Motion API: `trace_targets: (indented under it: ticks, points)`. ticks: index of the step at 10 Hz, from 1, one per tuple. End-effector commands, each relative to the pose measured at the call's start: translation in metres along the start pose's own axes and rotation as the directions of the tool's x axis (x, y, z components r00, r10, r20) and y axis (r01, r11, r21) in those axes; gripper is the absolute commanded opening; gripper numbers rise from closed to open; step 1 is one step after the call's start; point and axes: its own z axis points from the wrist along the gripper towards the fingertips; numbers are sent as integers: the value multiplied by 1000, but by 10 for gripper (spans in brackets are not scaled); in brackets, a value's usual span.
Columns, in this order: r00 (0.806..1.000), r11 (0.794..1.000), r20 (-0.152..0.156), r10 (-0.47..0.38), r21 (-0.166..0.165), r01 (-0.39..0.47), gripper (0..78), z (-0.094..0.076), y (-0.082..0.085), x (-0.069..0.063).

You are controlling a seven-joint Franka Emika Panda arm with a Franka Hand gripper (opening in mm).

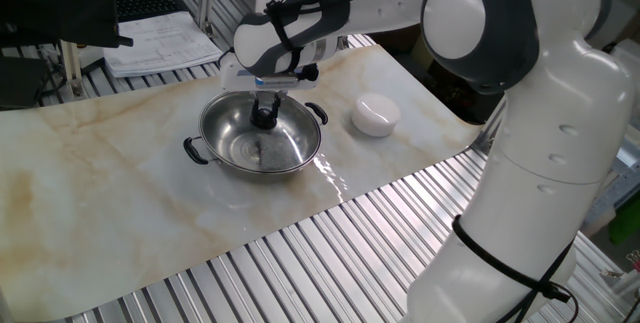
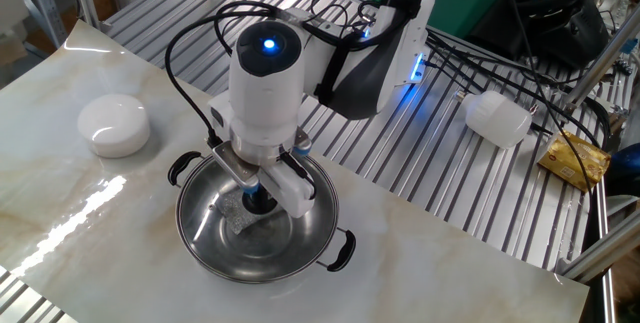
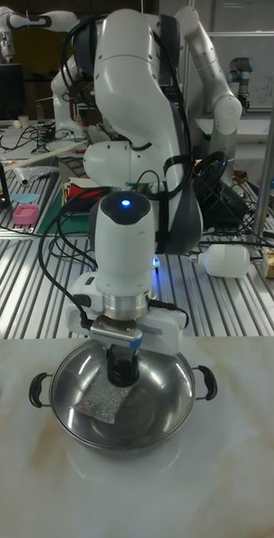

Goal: Cover the pot with the lid

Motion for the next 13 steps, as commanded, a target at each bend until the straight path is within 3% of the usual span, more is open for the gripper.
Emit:
trace_targets:
  ticks: [1,12,13]
  points:
    - [1000,1000,8,-2,-3,2,774,-3,0,-2]
    - [1000,1000,8,-2,-3,2,774,-3,0,-2]
    - [997,992,-17,-75,-102,73,774,-47,-3,-3]
